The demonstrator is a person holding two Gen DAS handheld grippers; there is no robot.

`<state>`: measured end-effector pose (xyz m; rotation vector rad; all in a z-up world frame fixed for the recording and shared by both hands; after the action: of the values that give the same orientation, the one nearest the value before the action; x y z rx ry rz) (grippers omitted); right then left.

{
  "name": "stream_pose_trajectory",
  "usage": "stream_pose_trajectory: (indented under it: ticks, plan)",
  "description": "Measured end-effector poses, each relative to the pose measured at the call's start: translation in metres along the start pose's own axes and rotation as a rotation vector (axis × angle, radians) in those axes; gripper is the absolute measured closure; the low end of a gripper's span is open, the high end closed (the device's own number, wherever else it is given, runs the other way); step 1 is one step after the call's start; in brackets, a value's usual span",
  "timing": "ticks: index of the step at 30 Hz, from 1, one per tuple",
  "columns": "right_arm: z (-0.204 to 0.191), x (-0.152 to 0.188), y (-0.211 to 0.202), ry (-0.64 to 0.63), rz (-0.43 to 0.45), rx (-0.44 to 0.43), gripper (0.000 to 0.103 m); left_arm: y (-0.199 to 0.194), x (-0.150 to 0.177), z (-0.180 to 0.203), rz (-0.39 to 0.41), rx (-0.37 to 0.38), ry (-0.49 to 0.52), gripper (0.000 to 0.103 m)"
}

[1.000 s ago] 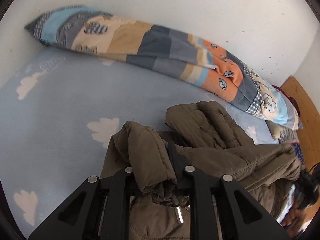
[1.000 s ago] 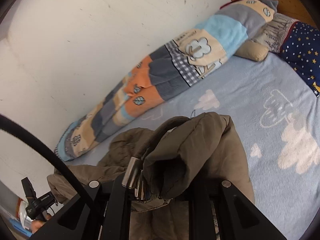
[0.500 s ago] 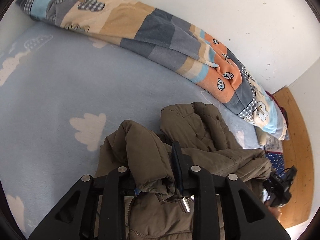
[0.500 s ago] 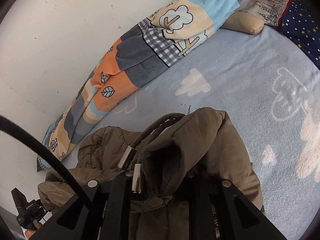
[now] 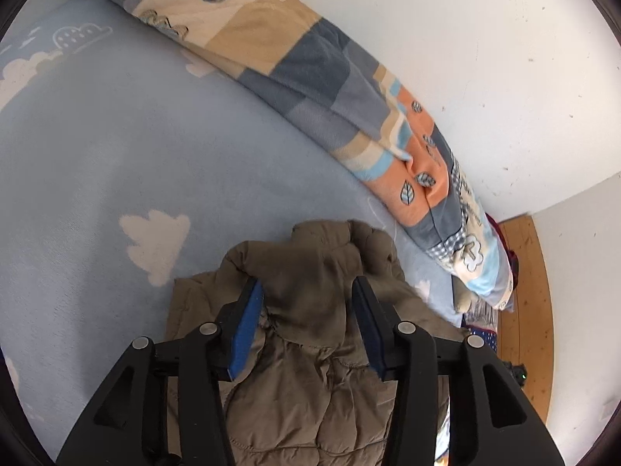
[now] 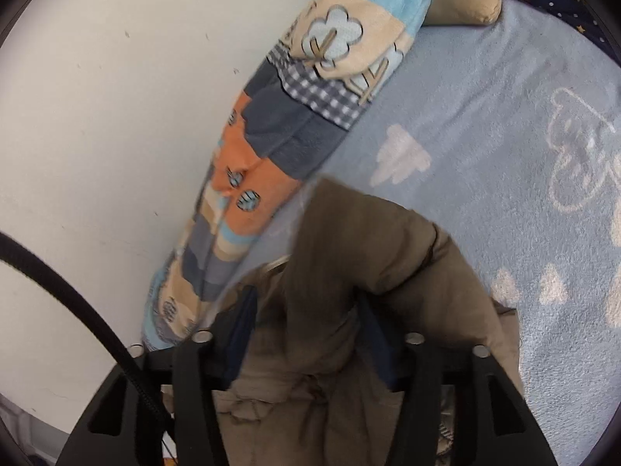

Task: Fold large clothes
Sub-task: 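Carry the hem over toward the collar and open both grippers, then press the folded jacket flat with both grippers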

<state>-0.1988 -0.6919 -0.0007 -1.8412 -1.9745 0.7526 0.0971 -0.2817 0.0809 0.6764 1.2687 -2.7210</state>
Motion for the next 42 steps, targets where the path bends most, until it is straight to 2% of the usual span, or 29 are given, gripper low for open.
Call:
stream_pose_trajectory:
  ticks: [4, 8, 10, 12, 14, 17, 21, 24, 27, 29, 33, 38, 41, 42]
  plan:
    - [-0.014, -0.005, -0.020, -0.019, 0.025, -0.035, 0.032, -0.016, -0.005, 0.005, 0.033, 0.012, 0.022, 0.057]
    - [-0.042, 0.013, -0.034, -0.171, 0.014, -0.028, 0.033, -0.035, 0.003, 0.029, 0.091, -0.011, 0.171, 0.057]
    - [-0.052, 0.028, -0.036, -0.270, 0.000, 0.009, 0.042, -0.037, 0.017, 0.050, 0.108, -0.029, 0.281, 0.051]
    - [-0.059, 0.045, -0.033, -0.380, -0.016, 0.063, 0.064, -0.030, 0.034, 0.071, 0.099, -0.046, 0.382, 0.050]
    - [-0.064, 0.061, -0.024, -0.472, -0.037, 0.114, 0.073, -0.015, 0.052, 0.091, 0.072, -0.046, 0.458, 0.050]
    - [-0.066, 0.083, -0.003, -0.576, -0.059, 0.192, 0.074, 0.024, 0.081, 0.119, 0.004, -0.045, 0.535, 0.050]
    - [-0.056, 0.101, 0.036, -0.605, -0.120, 0.263, 0.074, 0.081, 0.095, 0.124, -0.062, -0.091, 0.545, 0.050]
    - [-0.040, 0.098, 0.068, -0.661, -0.113, 0.373, 0.074, 0.122, 0.090, 0.104, -0.102, -0.181, 0.512, 0.050]
    - [-0.020, 0.087, 0.090, -0.664, -0.107, 0.437, 0.074, 0.143, 0.071, 0.086, -0.097, -0.231, 0.478, 0.051]
    - [-0.010, 0.078, 0.102, -0.647, -0.118, 0.442, 0.077, 0.151, 0.061, 0.083, -0.088, -0.226, 0.462, 0.050]
    - [-0.006, 0.061, 0.125, -0.666, -0.113, 0.485, 0.077, 0.171, 0.039, 0.085, -0.083, -0.286, 0.510, 0.049]
    - [0.004, 0.053, 0.162, -0.659, -0.171, 0.555, 0.077, 0.191, 0.032, 0.082, -0.112, -0.324, 0.514, 0.049]
    - [0.009, 0.051, 0.167, -0.647, -0.201, 0.571, 0.077, 0.183, 0.033, 0.083, -0.106, -0.319, 0.503, 0.049]
    - [0.008, 0.051, 0.165, -0.642, -0.207, 0.567, 0.077, 0.175, 0.036, 0.086, -0.108, -0.289, 0.492, 0.050]
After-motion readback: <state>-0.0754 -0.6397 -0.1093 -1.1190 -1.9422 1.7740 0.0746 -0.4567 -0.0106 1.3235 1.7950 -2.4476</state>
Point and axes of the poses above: each gripper's, at about its wrist camera, not at the fingertips, and y roughly the way its jaws point, z to its right, x to its underside, the point moved 10 cm from there along y, roughly the way its jaws point, and after that the axes turned 8 degrees about y, right-handed, at the moved point
